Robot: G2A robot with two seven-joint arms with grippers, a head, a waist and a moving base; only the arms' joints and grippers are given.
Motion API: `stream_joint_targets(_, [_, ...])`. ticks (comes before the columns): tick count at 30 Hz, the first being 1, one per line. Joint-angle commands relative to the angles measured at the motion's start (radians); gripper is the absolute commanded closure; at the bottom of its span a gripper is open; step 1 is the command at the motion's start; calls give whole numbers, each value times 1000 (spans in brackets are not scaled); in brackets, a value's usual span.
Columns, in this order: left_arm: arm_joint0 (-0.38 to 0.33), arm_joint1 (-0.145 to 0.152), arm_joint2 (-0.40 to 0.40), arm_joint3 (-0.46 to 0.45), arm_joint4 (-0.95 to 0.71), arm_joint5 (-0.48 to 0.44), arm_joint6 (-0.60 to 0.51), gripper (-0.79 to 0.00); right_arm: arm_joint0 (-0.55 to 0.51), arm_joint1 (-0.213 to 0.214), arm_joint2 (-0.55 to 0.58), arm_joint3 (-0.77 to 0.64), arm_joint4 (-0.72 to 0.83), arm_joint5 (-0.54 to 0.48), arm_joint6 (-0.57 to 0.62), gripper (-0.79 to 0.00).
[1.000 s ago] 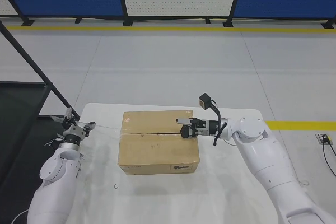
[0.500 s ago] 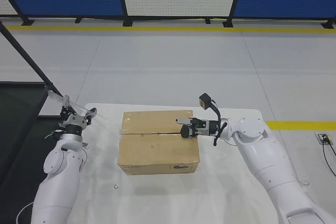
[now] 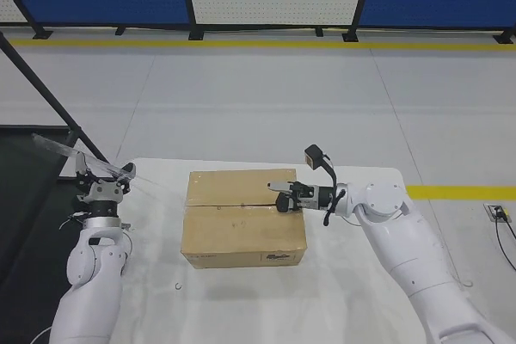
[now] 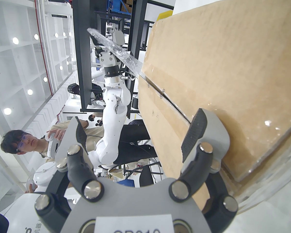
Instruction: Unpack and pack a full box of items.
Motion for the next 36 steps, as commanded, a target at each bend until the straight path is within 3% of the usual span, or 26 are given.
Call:
stream_joint_targets(1, [15,-1,-10,-19,-10,-10,0,-785,-4,1,-4,-15,-14,21,-21,-785])
stream_joint_targets(11, [77,-4,-35,-111,-31,-24,-12,-785,-6,-2,-27,-40,-32,64,-54,-785])
stream_joint_targets(36, [133,-30,45,-252,63,-99,-8,-785,-38,14,4,-61,-3,80,-104,-785])
